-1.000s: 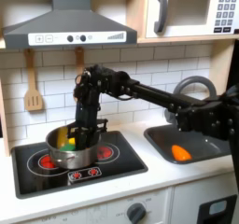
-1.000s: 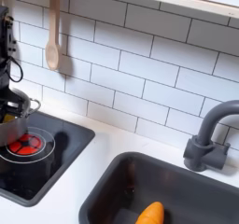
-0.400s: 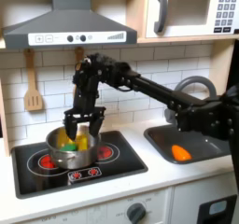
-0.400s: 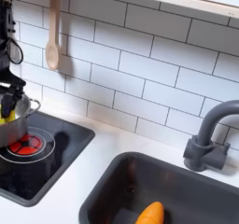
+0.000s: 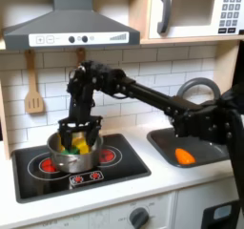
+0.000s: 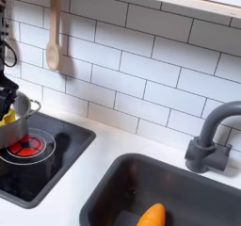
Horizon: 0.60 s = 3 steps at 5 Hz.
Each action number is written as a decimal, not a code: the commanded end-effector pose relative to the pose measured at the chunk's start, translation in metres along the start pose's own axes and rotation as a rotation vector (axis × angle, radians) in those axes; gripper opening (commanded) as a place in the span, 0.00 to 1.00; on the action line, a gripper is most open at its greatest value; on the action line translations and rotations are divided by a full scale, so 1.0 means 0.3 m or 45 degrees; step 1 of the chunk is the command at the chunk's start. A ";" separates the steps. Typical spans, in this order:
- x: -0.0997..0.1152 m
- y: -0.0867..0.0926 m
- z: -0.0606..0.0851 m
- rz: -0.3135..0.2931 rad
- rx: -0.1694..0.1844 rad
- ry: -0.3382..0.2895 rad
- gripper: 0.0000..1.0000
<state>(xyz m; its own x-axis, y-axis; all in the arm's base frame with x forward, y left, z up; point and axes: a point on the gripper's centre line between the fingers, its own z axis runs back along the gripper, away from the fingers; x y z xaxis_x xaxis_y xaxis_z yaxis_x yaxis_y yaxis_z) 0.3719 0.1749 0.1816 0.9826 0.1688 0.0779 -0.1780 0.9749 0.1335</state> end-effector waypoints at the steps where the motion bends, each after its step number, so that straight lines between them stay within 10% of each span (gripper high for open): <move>1: -0.007 -0.003 -0.018 0.008 -0.027 0.010 1.00; 3: -0.019 -0.026 0.001 0.046 -0.131 0.011 1.00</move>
<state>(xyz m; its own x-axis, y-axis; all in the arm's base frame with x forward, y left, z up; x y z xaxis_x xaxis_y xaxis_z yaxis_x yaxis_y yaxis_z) 0.3672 0.1676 0.1732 0.9774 0.2049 0.0512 -0.2066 0.9779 0.0315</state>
